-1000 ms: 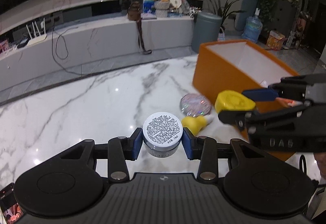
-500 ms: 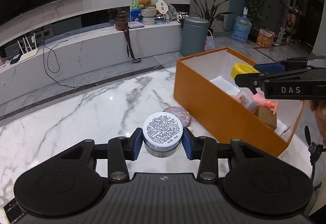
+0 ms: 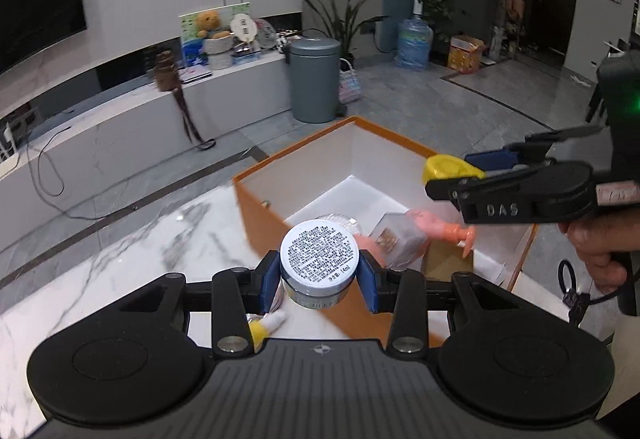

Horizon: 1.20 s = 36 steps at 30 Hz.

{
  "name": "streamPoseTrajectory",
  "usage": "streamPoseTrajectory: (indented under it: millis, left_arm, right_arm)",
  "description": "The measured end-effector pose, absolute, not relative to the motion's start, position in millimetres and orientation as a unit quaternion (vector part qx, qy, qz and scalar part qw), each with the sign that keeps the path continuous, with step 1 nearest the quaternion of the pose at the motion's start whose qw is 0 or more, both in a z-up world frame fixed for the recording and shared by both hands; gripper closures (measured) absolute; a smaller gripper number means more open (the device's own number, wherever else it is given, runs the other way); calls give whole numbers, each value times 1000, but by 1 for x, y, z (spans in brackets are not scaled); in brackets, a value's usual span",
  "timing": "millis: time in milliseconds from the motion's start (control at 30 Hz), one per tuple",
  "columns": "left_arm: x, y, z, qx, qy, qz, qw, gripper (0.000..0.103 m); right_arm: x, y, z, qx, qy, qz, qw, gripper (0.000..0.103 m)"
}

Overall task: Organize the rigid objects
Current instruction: 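Carry the white jar and yellow tape measure with both tools over the orange box, then lower the jar and tape measure into the box and open both tools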

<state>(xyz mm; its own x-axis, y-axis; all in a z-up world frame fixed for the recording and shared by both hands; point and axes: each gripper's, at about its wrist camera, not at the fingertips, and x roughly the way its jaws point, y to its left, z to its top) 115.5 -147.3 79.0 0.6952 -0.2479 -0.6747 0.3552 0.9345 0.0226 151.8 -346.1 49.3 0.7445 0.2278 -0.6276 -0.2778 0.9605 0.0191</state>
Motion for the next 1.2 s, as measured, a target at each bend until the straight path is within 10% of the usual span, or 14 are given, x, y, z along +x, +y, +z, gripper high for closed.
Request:
streamPoseTrajectory:
  millis: [1200]
  left_arm:
    - [283,-189,17,48,457,-131,879,57]
  right_arm:
    - [254,-340,-6,-9,405,53,913,49]
